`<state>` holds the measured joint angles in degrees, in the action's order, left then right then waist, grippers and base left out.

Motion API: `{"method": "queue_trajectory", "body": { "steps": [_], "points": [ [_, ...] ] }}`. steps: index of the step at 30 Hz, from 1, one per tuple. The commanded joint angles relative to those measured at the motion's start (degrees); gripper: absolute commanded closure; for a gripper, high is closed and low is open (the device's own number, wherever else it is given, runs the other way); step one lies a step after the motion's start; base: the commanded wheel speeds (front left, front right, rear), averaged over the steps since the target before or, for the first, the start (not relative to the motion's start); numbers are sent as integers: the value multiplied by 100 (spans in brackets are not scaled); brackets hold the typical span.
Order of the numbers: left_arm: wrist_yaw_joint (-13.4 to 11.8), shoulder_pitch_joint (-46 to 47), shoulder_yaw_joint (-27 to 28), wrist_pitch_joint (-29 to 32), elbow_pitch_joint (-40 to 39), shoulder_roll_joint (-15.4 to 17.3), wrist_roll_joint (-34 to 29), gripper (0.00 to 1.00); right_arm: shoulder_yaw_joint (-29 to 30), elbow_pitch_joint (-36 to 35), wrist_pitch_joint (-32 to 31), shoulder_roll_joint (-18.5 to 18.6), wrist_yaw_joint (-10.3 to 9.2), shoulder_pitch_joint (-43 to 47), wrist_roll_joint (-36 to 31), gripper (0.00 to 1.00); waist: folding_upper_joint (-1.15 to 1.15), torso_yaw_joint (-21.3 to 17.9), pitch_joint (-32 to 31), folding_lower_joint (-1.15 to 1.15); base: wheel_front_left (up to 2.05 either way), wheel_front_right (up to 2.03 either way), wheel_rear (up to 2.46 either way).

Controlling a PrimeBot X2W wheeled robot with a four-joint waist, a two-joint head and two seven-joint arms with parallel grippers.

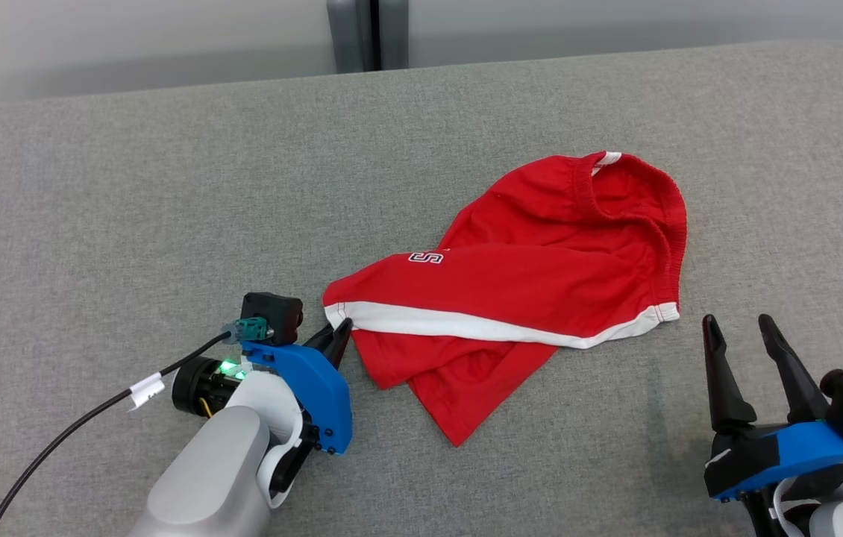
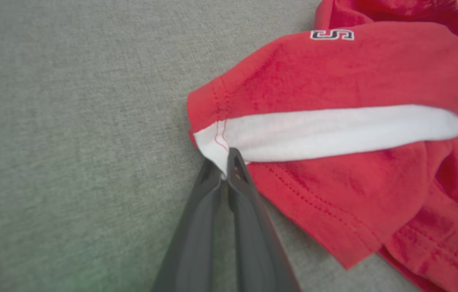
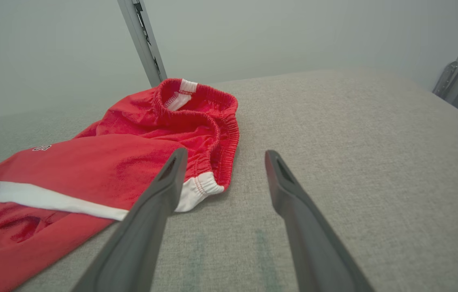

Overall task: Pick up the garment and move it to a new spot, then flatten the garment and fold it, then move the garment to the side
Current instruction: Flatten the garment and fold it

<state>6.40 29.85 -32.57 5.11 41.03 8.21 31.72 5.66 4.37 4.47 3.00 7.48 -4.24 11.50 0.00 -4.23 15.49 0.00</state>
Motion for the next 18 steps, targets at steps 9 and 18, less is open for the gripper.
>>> {"method": "queue_trajectory", "body": {
  "steps": [9, 18],
  "points": [
    [61, 252, -196, -264, 121, -1, -30, 100, -473, 1016, -119, 508, 2, -604, 29, 0, 0, 188, 114, 0, 0, 0, 0],
    [87, 351, -294, -533, 99, -22, -29, 100, -1175, 2193, 74, 851, 3, -1340, 81, 54, 0, 336, 251, 0, 0, 0, 0]
  ]
}}
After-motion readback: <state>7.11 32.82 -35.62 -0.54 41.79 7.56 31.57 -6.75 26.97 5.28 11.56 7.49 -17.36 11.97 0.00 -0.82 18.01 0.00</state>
